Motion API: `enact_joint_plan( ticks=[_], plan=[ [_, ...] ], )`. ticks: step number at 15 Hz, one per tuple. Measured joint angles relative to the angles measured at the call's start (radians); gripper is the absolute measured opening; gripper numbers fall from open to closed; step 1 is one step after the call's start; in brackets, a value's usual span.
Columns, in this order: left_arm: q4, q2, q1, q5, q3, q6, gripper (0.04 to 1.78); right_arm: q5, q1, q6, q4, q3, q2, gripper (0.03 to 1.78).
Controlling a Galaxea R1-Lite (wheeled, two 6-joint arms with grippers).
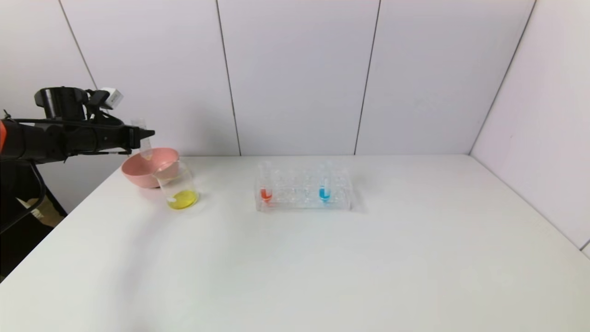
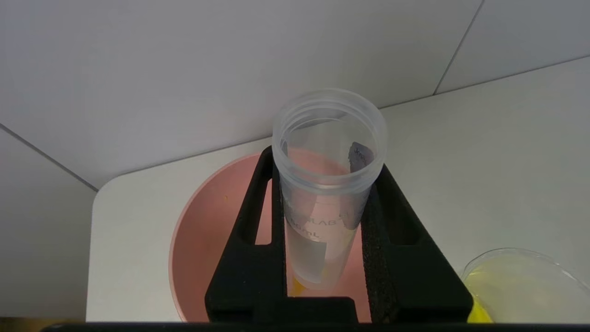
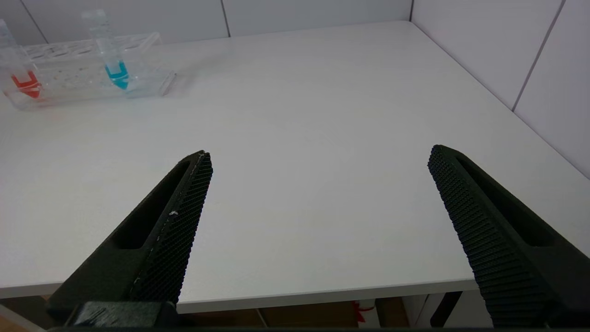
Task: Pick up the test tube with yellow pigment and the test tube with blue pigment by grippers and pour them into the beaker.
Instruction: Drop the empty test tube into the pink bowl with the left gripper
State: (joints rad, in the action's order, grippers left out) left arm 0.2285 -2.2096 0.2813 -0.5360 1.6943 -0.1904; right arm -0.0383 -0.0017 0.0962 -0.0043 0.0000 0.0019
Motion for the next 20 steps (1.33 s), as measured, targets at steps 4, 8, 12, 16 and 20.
enact_joint_plan(
  ticks=[4, 8, 12, 16, 20],
  plan=[
    [0.013, -0.026, 0.012, 0.012, -0.027, 0.003, 0.47, 0.000, 0.000, 0.000, 0.000, 0.000, 0.000, 1.71],
    [0.038, -0.038, 0.014, 0.019, -0.041, 0.023, 0.55, 0.000, 0.000, 0.000, 0.000, 0.000, 0.000, 1.71],
    [0.039, -0.020, 0.016, 0.018, -0.049, 0.023, 1.05, 0.000, 0.001, 0.000, 0.000, 0.000, 0.000, 1.71],
    [0.047, 0.055, 0.014, 0.015, -0.104, 0.037, 1.60, 0.000, 0.000, 0.000, 0.000, 0.000, 0.000, 1.71],
    [0.143, 0.187, 0.013, 0.017, -0.193, 0.038, 1.78, 0.000, 0.000, 0.000, 0.000, 0.000, 0.000, 1.71]
  ],
)
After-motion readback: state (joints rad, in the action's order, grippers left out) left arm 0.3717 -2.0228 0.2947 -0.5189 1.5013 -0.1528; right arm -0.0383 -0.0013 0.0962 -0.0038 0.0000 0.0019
